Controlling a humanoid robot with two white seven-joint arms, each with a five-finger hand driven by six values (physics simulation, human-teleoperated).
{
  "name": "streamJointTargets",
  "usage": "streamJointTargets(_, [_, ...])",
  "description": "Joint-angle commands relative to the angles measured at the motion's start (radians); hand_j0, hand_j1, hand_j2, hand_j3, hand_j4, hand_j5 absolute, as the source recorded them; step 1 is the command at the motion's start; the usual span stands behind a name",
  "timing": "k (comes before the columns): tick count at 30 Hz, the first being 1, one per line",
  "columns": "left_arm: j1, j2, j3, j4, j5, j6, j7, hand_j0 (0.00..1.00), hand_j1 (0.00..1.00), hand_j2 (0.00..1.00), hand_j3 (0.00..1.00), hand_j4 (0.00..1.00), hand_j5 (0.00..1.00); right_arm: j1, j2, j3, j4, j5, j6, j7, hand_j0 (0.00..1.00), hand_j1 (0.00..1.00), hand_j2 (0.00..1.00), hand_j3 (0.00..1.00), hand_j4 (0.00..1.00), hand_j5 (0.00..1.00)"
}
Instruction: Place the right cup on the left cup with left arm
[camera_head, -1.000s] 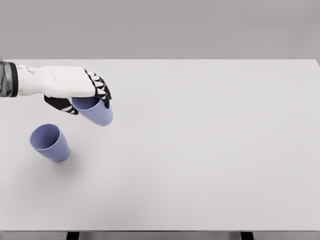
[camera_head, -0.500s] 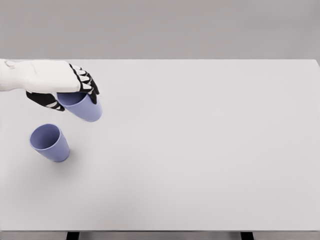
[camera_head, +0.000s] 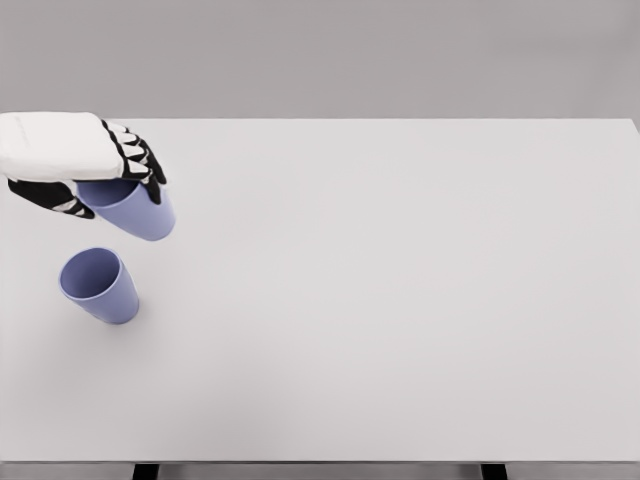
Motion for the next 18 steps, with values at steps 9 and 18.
streamJointTargets(9, [0.000, 0.091, 0.004, 0.000, 0.027, -0.064, 0.000, 0.63, 0.63, 0.63, 0.63, 0.63, 0.63, 0.000, 0.000, 0.000, 0.000, 0.000, 0.000, 0.000, 1.00, 1.00, 1.00, 1.00, 1.00, 1.00])
streamJointTargets(18, [0.000, 0.136, 0.007, 0.000, 0.030, -0.095, 0.000, 0.63, 0.63, 0.63, 0.63, 0.63, 0.63, 0.000, 0.000, 0.000, 0.000, 0.000, 0.000, 0.000, 1.00, 1.00, 1.00, 1.00, 1.00, 1.00])
